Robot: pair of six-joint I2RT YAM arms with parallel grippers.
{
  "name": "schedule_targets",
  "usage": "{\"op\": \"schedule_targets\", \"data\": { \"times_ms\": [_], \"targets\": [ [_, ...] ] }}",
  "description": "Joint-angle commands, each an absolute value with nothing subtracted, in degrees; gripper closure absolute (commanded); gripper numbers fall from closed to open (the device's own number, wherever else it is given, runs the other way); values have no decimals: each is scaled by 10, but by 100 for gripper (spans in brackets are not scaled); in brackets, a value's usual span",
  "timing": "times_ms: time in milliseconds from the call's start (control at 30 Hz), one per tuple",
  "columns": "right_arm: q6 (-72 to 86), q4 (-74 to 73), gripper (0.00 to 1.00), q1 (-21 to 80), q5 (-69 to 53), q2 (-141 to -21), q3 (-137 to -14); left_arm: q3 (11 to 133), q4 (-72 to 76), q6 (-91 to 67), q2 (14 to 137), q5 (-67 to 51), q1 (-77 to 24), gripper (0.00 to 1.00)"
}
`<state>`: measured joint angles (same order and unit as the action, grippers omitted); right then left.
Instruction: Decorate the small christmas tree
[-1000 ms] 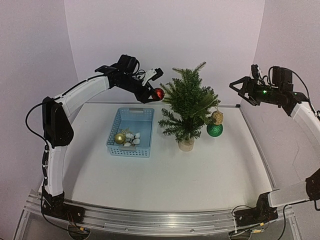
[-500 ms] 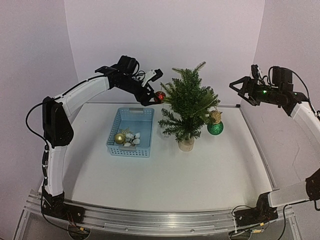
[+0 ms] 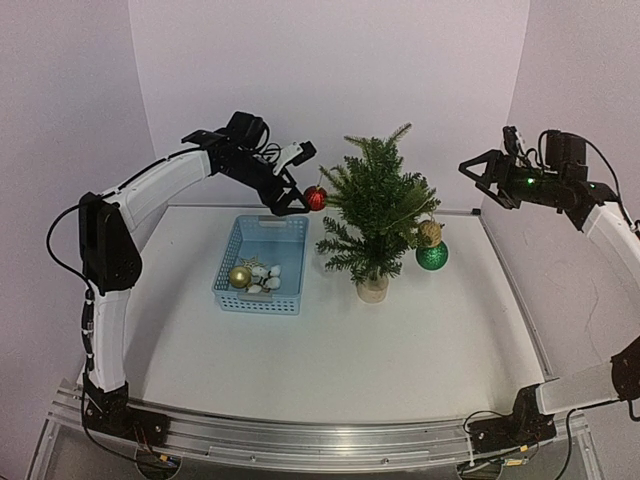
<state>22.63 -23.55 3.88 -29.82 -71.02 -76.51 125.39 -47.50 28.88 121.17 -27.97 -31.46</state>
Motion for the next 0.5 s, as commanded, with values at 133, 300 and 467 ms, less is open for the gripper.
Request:
{"op": "schedule_targets", "data": {
  "times_ms": [133,300,467],
  "targets": [
    [230,-218,18,37,-316,-715,-787,1235,-628,414,1127,-338,-238,2],
    [228,-214,18,37,-324,-726,-785,1170,-685,545,1141,-264,-207,5],
    [226,-210,18,37,-323,-723,-778,1159,-720,668,1196,-184,-210,6]
  ]
}}
